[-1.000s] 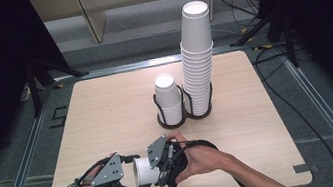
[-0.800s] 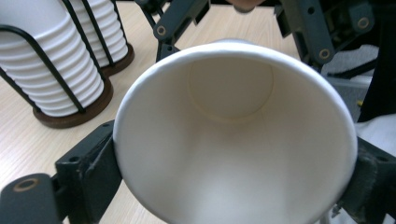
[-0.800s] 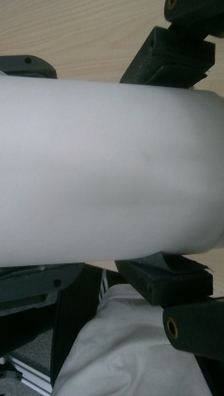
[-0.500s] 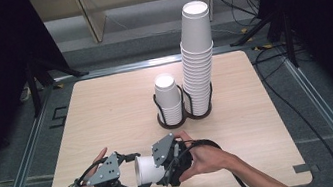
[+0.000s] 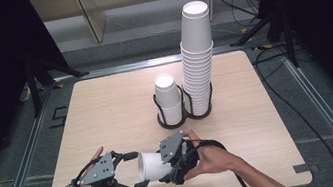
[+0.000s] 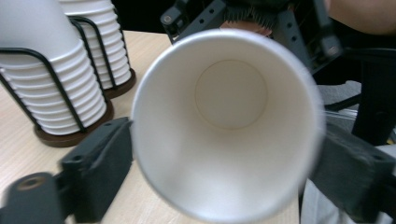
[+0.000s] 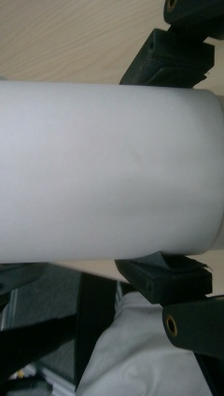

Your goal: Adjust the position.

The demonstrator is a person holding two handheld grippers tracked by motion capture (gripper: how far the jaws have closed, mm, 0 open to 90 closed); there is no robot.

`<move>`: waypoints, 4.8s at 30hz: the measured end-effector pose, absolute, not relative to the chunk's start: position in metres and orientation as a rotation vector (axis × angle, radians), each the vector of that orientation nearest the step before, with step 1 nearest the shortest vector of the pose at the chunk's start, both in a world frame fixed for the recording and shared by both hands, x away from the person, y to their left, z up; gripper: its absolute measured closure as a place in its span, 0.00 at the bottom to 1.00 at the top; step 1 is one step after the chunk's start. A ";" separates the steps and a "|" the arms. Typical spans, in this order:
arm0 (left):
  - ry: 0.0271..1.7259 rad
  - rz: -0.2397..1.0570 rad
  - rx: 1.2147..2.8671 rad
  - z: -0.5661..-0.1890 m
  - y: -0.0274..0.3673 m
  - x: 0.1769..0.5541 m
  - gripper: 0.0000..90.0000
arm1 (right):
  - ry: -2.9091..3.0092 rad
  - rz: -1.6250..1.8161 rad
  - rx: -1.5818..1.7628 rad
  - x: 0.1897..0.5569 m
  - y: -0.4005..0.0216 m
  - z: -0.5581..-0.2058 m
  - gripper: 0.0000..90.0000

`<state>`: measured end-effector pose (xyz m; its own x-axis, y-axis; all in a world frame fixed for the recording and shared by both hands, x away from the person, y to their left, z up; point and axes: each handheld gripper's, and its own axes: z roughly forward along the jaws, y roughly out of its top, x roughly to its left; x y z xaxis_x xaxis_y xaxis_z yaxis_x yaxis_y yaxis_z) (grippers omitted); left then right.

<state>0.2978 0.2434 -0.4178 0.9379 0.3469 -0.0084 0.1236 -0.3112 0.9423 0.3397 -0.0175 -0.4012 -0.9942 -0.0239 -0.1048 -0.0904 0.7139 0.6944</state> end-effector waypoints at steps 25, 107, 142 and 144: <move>0.606 0.182 1.633 -0.434 0.250 0.311 0.16 | 2.569 1.586 0.276 0.363 -0.052 -0.402 0.26; 0.478 0.250 1.671 -0.425 0.242 0.305 0.13 | 2.659 1.520 0.181 0.344 -0.029 -0.407 0.17; 0.405 0.253 1.801 -0.422 0.236 0.300 0.11 | 2.760 1.434 0.036 0.336 0.006 -0.421 0.26; 0.404 0.236 1.773 -0.424 0.235 0.301 0.09 | 2.760 1.456 0.039 0.337 0.005 -0.422 0.26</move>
<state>0.3008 0.2349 -0.4239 0.9181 0.3925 -0.0556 0.1438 -0.1992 0.9694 0.3373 0.0051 -0.4220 -0.9995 0.0314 -0.0066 0.0123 0.5644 0.8254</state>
